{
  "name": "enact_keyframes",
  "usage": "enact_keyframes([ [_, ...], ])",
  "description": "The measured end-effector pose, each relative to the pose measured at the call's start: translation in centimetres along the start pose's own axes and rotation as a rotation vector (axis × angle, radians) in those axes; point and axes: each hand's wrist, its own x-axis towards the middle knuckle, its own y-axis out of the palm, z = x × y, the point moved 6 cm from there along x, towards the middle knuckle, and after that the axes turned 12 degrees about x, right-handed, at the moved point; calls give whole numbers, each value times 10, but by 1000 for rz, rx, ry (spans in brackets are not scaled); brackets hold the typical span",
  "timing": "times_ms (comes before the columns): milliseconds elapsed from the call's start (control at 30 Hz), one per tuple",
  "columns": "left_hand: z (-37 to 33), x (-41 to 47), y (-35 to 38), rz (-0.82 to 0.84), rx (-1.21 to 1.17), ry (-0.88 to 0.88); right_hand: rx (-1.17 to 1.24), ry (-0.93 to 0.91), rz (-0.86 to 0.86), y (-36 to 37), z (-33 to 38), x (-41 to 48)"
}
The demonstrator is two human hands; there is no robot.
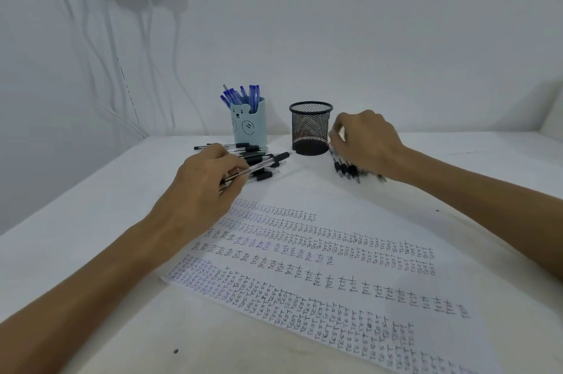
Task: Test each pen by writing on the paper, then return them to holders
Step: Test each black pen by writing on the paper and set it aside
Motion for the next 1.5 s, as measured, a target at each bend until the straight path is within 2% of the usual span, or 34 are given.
enact_keyframes([
  [100,-4,0,-3,-13,-61,7,120,-313,-38,-3,46,-16],
  [200,-9,0,-9,-45,-189,-31,180,-556,83,5,85,-36],
  [333,-16,-1,-11,-65,-299,-40,156,-700,170,24,112,-53],
  [400,-17,-2,-13,-66,-331,-15,179,-701,186,25,115,-57],
  [500,-22,-5,-15,-42,-315,72,171,-578,174,19,105,-57],
  [600,-26,-7,-13,14,-289,119,148,-477,84,13,92,-53],
  [700,-27,-9,-9,63,-254,161,300,-503,56,4,90,-52],
  [833,-34,-12,0,187,-180,333,493,-485,84,-9,84,-54],
  [933,-45,-16,5,290,-146,443,640,-332,80,-11,68,-55],
  [1067,-53,-22,8,374,-89,488,1056,35,69,-10,43,-54],
  [1167,-54,-21,9,408,-104,483,1132,278,187,-4,29,-57],
  [1233,-54,-21,9,418,-109,476,1221,375,285,4,28,-64],
  [1500,-55,-21,9,430,-115,479,1346,497,440,15,38,-83],
])
